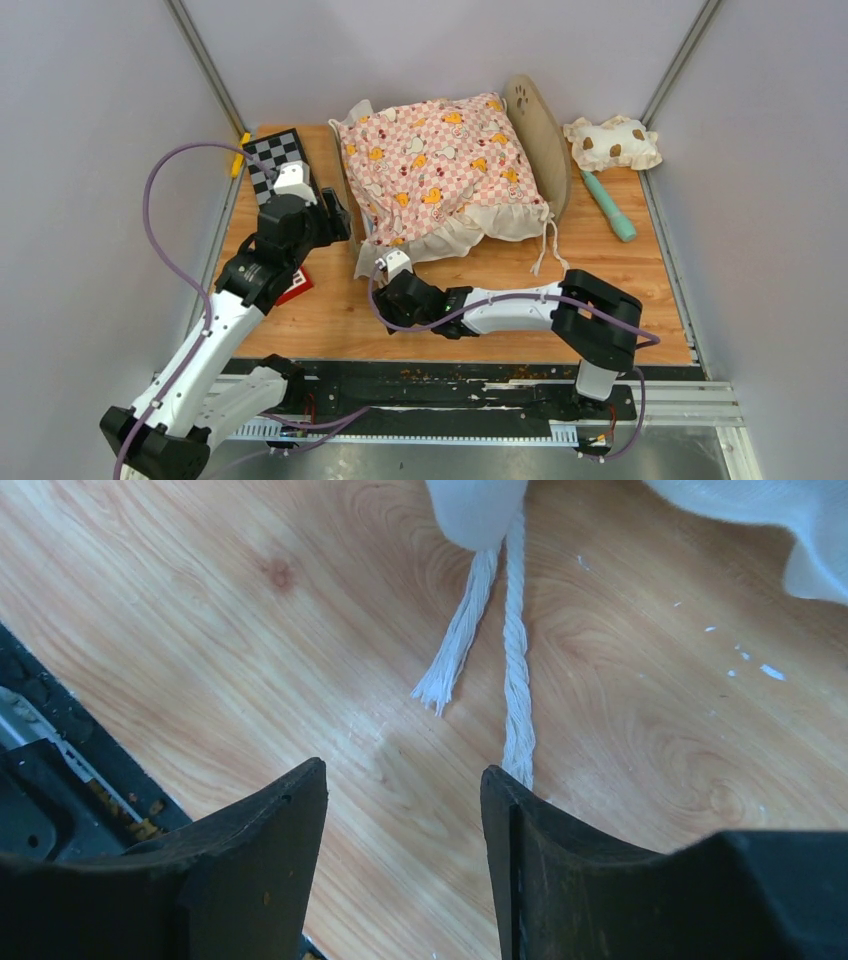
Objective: Set up the pet bed
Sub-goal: Adjust the ropes on the bed frame.
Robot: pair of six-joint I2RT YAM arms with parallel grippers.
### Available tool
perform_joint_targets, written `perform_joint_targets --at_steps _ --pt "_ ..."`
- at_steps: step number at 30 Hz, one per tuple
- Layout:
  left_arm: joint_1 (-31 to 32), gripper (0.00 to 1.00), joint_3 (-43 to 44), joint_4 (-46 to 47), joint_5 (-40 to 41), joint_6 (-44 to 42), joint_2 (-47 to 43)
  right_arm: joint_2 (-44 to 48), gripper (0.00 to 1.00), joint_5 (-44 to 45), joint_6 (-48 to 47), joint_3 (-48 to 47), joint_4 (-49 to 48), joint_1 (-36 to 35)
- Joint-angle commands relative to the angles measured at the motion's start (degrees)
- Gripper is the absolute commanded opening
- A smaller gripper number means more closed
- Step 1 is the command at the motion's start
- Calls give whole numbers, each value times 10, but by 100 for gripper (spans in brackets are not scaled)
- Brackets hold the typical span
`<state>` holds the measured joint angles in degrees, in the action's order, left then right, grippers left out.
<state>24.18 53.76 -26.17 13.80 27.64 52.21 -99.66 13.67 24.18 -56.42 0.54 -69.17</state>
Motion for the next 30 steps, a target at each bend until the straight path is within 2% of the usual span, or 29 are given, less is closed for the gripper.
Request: perform_joint_targets --at_steps 1,11,19,23,26,30 --pt "-1 78 17 -32 6 -14 -26 -31 59 -10 39 -31 -27 4" --pt "0 78 9 -60 16 -23 -59 -70 57 -19 56 -30 -44 28" --pt "0 79 9 -69 25 -26 -69 -120 52 28 13 -75 -16 38" --pt "0 79 10 -71 27 -26 -69 -140 45 32 0 -91 -7 38" --pt "0 79 8 -72 28 -25 -70 -151 36 35 -5 -92 -8 38" --pt "0 79 2 -71 28 -22 -72 -154 14 30 -9 -82 -7 34"
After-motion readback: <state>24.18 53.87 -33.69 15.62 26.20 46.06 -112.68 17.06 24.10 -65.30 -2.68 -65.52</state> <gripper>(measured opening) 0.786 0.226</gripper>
